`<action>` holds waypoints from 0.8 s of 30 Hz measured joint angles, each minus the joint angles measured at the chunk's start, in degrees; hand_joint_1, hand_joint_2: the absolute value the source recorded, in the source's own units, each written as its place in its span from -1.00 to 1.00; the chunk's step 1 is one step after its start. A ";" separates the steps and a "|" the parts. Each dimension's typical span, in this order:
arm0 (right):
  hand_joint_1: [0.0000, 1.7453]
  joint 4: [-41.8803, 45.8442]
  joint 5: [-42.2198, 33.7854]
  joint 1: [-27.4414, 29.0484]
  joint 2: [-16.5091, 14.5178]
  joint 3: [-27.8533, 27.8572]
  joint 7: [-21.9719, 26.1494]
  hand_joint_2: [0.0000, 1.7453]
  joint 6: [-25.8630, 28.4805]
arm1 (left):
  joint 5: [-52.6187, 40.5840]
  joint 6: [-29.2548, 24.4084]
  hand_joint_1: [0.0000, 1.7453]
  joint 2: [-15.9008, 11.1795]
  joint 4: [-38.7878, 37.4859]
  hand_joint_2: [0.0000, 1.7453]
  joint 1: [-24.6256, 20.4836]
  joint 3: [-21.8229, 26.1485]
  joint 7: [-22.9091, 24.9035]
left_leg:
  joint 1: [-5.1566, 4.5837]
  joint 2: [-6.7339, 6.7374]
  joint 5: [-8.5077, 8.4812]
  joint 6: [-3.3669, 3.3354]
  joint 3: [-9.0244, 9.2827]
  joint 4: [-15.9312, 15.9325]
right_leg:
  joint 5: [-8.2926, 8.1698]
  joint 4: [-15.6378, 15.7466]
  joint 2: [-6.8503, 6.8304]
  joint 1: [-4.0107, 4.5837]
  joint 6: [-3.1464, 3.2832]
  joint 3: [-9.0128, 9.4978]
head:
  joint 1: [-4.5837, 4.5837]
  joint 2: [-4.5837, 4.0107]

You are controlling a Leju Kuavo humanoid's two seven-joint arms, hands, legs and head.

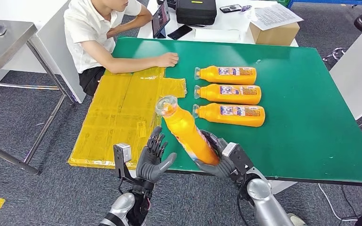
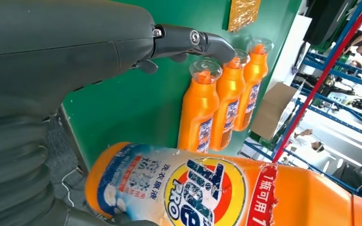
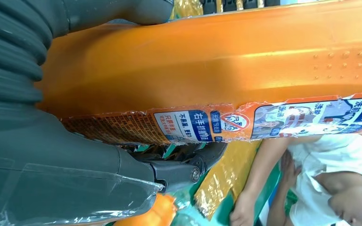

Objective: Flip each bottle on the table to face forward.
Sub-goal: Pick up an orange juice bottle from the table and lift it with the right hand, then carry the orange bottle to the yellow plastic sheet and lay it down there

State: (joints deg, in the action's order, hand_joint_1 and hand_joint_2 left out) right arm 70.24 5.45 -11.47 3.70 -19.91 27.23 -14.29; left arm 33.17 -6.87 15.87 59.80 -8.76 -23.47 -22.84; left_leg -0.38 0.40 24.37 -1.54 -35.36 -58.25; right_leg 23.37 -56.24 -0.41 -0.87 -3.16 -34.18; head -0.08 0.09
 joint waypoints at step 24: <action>1.00 -5.53 8.51 -1.85 -1.06 -6.95 -0.04 1.00 6.30 | -4.67 1.90 -1.00 -0.83 13.08 1.00 3.42 -2.42 -0.90 | 0.01 -0.02 0.00 0.00 -0.09 0.00 | 0.01 -0.01 -0.04 0.01 0.00 -0.08 | 0.02 0.00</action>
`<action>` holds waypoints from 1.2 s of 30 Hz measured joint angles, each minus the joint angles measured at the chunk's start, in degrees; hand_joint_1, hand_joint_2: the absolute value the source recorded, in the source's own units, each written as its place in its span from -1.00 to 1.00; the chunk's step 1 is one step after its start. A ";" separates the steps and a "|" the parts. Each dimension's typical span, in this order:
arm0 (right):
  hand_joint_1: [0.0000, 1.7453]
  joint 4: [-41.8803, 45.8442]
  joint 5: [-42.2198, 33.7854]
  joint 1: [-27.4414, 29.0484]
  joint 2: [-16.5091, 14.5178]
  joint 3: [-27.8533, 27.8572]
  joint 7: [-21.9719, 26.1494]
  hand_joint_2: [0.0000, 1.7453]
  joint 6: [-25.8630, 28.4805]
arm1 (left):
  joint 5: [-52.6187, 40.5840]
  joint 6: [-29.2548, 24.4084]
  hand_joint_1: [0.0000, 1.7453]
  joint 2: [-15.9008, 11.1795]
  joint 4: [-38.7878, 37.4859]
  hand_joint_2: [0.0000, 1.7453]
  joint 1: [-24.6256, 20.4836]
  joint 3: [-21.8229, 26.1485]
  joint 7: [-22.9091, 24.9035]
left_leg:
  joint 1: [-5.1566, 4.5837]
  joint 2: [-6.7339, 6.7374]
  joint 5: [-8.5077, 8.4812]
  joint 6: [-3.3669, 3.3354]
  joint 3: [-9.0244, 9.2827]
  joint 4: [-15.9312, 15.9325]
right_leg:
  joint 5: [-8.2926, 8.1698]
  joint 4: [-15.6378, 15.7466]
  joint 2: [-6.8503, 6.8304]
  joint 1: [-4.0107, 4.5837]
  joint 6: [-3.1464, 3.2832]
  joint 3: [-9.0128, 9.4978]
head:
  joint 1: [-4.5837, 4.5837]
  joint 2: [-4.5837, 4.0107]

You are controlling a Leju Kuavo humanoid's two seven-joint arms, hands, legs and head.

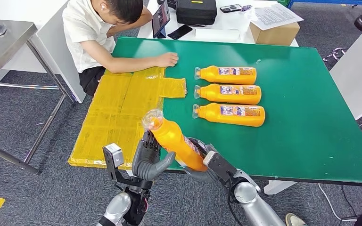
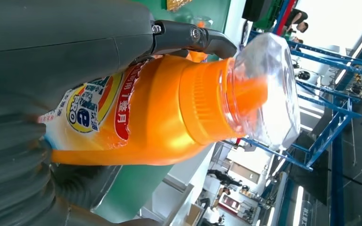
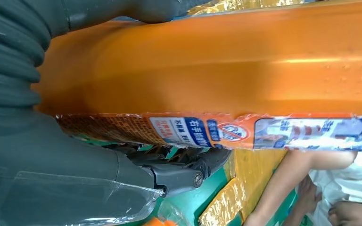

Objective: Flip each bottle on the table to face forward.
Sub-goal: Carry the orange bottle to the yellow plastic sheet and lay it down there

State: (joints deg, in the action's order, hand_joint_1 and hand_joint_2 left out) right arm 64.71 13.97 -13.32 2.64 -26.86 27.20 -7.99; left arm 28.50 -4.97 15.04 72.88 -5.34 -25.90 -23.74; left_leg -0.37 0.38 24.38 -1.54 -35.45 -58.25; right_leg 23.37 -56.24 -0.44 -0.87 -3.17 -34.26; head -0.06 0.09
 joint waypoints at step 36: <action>-1.00 0.58 3.69 -4.33 -0.86 -12.01 -0.06 1.00 3.17 | 3.38 4.31 1.00 -0.01 -7.28 1.00 -3.65 1.15 0.49 | 0.01 0.02 0.00 0.00 -0.01 0.00 | 0.00 -0.01 0.00 0.00 0.00 -0.05 | 0.00 0.00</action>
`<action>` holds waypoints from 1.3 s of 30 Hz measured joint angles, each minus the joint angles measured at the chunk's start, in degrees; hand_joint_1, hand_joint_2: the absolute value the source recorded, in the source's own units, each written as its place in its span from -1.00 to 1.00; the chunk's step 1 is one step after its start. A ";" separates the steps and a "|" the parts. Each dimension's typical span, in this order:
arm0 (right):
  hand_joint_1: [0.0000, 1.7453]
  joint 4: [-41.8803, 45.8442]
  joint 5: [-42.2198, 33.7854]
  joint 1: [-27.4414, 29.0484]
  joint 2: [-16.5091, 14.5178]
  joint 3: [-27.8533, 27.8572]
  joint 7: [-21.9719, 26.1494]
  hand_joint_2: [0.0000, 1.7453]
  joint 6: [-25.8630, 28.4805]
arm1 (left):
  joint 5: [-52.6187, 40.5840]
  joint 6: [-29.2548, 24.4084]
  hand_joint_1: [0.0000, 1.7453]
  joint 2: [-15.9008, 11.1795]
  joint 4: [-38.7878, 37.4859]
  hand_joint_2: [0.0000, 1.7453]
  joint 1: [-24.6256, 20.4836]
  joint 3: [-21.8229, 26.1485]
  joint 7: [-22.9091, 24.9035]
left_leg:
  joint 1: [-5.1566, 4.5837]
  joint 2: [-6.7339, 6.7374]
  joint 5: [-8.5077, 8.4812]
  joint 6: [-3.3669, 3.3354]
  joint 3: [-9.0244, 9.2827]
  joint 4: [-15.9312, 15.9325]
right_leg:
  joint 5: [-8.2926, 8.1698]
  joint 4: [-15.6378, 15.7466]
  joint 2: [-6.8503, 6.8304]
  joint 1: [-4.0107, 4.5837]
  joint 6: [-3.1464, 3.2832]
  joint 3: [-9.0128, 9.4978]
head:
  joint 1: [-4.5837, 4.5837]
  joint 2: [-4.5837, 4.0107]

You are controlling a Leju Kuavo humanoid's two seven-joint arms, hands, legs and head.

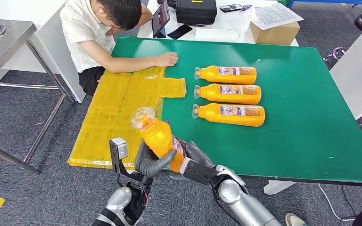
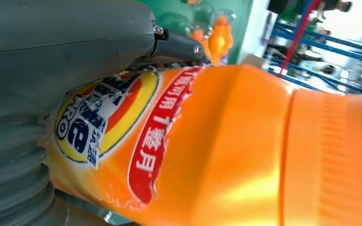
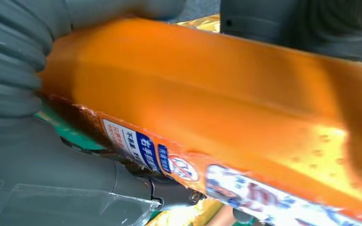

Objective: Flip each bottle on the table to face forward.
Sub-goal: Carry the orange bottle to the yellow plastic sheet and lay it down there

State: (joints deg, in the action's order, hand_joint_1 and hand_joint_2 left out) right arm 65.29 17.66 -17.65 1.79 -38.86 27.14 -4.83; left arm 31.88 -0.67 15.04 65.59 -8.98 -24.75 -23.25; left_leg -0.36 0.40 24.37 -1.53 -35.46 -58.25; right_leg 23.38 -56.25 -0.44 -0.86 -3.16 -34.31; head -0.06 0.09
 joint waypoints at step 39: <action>-1.00 17.27 4.03 8.76 -10.44 5.90 12.79 1.00 44.60 | -54.42 -39.44 1.00 3.26 -14.35 1.00 -10.53 27.22 -13.53 | 0.03 0.02 -0.11 0.04 -0.13 0.00 | -0.01 -0.02 -0.09 0.03 0.02 -0.15 | 0.01 0.00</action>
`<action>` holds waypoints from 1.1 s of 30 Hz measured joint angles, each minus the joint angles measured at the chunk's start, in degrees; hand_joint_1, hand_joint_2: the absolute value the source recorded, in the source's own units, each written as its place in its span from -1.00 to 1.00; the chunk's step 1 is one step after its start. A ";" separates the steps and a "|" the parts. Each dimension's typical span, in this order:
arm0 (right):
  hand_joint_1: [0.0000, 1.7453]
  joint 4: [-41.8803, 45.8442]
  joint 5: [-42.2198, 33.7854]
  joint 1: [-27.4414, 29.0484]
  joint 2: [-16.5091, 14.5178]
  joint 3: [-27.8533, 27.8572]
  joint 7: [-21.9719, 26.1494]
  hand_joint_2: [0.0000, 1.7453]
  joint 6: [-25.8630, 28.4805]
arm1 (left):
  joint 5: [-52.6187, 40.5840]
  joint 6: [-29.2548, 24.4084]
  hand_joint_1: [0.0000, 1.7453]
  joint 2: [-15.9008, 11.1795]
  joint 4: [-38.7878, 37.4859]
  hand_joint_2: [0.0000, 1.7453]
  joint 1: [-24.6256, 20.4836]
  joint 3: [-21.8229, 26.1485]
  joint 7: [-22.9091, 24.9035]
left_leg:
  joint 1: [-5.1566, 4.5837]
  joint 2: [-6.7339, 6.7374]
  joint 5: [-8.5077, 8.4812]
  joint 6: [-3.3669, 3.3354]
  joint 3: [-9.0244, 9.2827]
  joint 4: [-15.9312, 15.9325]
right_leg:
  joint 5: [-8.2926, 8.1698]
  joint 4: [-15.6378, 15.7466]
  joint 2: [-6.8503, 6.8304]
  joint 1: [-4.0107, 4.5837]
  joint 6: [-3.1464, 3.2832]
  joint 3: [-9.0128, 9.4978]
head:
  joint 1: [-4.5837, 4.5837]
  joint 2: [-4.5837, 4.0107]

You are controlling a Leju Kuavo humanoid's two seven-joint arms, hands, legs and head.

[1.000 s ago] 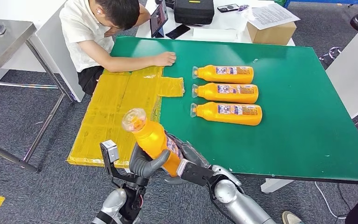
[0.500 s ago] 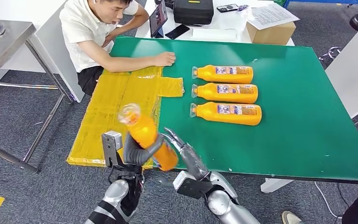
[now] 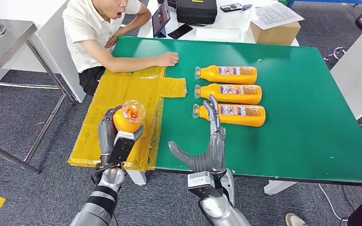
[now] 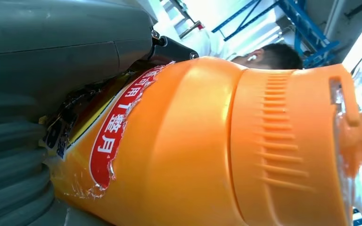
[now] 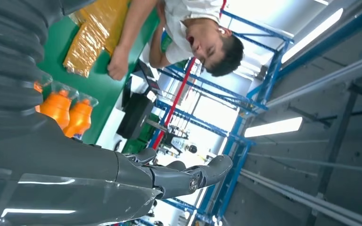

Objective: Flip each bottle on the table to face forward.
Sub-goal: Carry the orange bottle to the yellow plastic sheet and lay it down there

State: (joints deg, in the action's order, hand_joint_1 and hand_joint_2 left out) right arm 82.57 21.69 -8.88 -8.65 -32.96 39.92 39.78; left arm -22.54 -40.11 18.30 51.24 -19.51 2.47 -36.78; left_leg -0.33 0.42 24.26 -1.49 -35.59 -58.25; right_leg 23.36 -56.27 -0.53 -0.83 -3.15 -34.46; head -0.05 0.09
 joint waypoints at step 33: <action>-1.00 6.70 -8.14 0.44 0.74 1.87 0.05 1.00 -1.50 | -32.45 27.15 -1.00 -7.48 -27.08 1.00 -19.23 -12.54 29.52 | 0.02 -0.02 -0.08 0.05 0.02 0.00 | -0.12 -0.02 -0.02 0.02 0.16 0.05 | 0.01 0.00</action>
State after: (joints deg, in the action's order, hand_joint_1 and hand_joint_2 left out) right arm 89.26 13.55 -8.44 -7.91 -31.09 39.98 38.28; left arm -54.99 -12.96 10.82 24.16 -38.75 -10.07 -7.26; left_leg -0.31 0.40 24.18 -1.44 -35.56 -58.25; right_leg 23.24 -56.29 -0.55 -0.82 -2.99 -34.40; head -0.04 0.09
